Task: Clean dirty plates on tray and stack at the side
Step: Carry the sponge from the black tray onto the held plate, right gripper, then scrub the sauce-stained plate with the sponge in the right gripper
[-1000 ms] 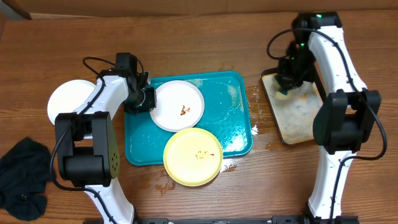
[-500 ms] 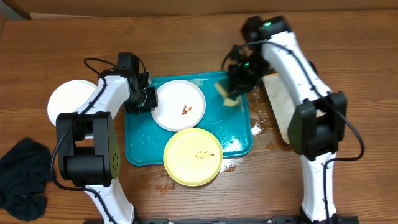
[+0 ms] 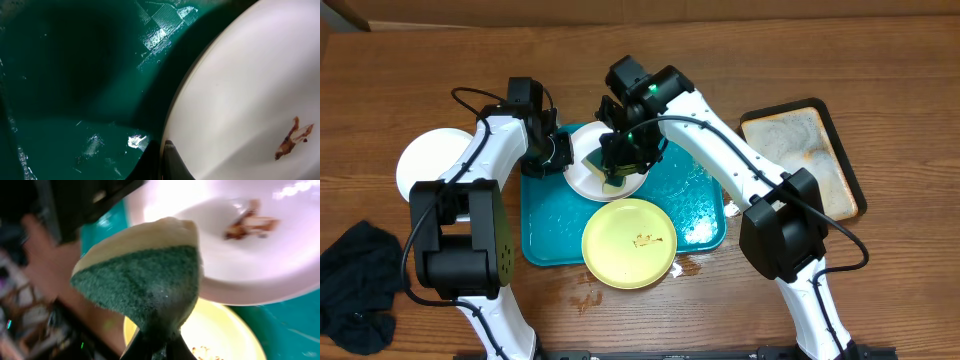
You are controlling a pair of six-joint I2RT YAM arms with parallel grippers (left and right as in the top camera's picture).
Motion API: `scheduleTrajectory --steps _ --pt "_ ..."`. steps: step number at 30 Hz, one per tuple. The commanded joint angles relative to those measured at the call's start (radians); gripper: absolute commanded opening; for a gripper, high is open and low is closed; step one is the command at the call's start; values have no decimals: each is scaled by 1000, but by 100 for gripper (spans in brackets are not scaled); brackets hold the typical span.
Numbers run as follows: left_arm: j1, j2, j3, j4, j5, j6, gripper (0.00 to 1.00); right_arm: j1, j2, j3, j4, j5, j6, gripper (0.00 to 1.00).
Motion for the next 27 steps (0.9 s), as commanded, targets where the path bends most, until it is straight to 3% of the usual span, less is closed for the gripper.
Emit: scheduleTrajectory --steps 1,5,9,27 --pt "-8 15 20 -7 -14 -18 4 -14 16 13 5 237 211 4" --pt "-8 15 20 -9 -14 -21 4 -14 16 13 -10 446 370 4" --pt "-9 15 20 -12 -14 -25 4 -14 17 13 4 525 441 4" --pt "-23 15 20 8 -71 -47 4 98 203 13 135 311 453 4"
